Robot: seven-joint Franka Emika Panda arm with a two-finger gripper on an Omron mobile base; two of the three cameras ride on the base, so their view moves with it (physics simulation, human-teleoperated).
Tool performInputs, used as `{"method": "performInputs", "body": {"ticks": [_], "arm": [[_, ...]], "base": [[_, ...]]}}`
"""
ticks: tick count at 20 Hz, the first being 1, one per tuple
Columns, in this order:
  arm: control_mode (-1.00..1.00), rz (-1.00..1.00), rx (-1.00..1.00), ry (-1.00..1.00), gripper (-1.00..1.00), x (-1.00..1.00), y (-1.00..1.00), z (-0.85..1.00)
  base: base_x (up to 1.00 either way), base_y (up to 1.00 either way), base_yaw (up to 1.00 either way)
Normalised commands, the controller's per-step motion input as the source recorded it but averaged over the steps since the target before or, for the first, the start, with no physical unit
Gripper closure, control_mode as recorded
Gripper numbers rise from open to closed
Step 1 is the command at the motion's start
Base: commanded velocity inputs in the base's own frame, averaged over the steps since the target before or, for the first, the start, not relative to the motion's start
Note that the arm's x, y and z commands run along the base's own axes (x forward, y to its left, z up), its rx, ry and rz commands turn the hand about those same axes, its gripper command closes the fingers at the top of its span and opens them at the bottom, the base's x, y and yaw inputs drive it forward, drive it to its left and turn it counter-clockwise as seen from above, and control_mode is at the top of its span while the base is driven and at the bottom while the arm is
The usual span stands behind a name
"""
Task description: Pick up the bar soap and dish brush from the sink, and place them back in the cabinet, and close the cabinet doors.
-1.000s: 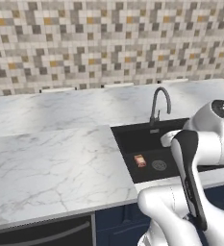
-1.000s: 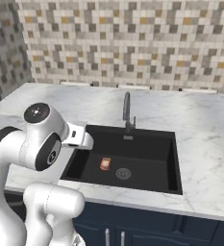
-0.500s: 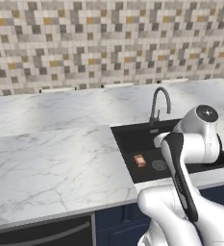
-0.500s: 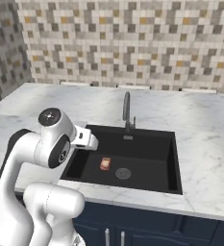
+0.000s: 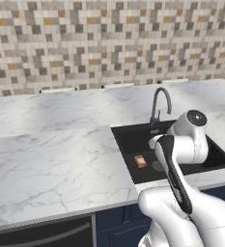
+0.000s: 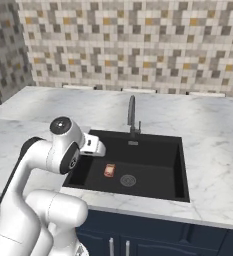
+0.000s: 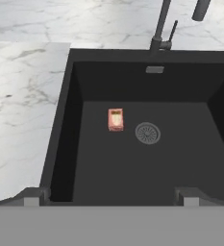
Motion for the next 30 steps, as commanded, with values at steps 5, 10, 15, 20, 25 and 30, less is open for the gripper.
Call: {"method": "performInputs", "body": {"ticks": [5, 10, 15, 20, 25, 30], "arm": [[-1.00, 0.02, 0.00, 0.00, -1.00, 0.33, -0.02, -0.31], [-1.00, 0.01, 0.00, 0.01, -1.00, 0.31, -0.05, -0.29], [-1.00, 0.00, 0.02, 0.04, -1.00, 0.22, -0.04, -0.21], [-1.00, 0.00, 0.01, 0.05, -1.00, 0.26, -0.01, -0.22], [-1.00, 0.00, 0.00, 0.04, -1.00, 0.31, 0.00, -0.28], [-1.00, 0.00, 0.00, 0.03, -1.00, 0.27, 0.00, -0.31]], "base": [[0.00, 0.00, 0.00], [0.00, 0.00, 0.00], [0.00, 0.00, 0.00], [0.00, 0.00, 0.00], [0.00, 0.00, 0.00], [0.00, 0.00, 0.00]]}}
